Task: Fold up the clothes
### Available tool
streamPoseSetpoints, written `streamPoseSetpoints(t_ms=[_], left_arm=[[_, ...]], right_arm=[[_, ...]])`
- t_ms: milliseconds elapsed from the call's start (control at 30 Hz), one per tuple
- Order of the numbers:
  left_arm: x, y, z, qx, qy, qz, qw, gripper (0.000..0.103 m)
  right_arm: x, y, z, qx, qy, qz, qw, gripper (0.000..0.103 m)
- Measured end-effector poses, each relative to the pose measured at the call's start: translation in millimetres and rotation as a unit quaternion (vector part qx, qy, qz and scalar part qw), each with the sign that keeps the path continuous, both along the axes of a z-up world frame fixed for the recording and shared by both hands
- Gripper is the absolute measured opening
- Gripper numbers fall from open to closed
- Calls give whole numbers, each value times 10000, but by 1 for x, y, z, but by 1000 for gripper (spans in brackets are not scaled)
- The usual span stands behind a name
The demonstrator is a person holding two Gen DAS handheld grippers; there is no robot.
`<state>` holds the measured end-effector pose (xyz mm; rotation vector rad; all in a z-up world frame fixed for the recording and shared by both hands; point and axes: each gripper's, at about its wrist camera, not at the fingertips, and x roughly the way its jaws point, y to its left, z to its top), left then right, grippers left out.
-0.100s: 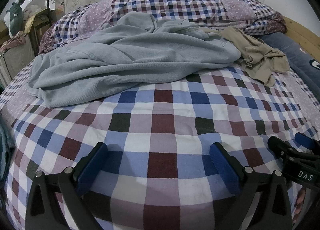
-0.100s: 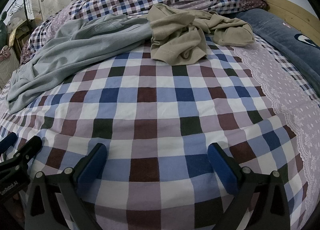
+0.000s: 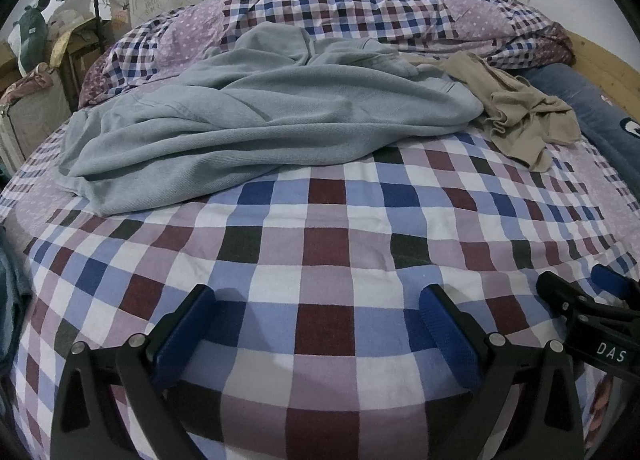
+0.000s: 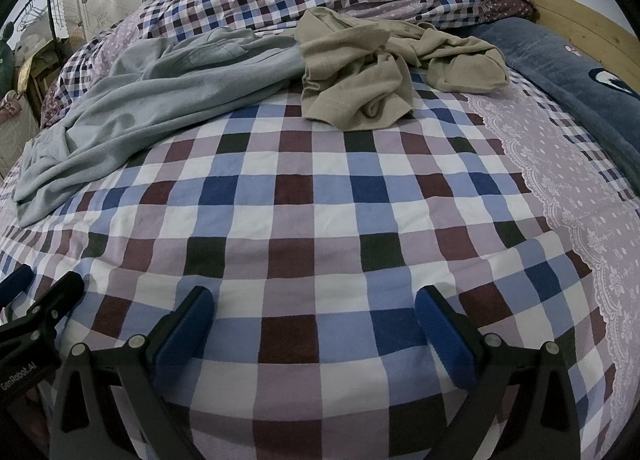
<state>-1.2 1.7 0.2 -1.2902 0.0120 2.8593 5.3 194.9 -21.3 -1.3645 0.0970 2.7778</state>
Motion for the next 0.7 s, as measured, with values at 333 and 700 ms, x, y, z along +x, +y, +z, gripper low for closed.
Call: streamPoseSetpoints(t_ms=[333,700], left_arm=[[2,4,-2,-116,2,27,9999,103],[2,3,-4,-197,18,11,9998,103]], right_arm=[[-1,-1,0,-8,-2,-1,10000,103],[-1,0,0,33,-43,38,10000,103]])
